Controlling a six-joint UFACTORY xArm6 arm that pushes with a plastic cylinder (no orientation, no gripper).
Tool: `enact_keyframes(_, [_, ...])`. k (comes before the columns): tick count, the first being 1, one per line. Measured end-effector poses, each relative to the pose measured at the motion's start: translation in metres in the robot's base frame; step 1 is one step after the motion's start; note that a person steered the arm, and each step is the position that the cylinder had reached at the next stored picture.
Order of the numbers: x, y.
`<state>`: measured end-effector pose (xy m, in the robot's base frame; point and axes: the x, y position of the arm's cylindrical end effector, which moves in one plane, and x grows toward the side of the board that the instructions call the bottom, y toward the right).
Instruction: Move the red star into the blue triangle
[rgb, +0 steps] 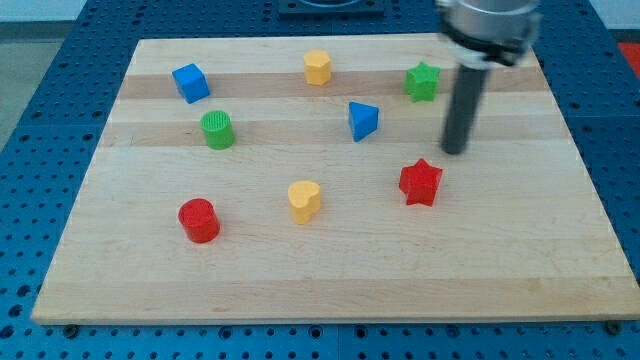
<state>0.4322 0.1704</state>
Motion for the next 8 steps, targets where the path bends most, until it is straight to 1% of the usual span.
enact_keyframes(1, [0.054,0.005])
enact_keyframes(2, [0.058,-0.004])
enact_keyframes(4, [0.057,-0.073])
enact_keyframes(5, [0.055,-0.094])
enact_keyframes(8, [0.040,-0.146])
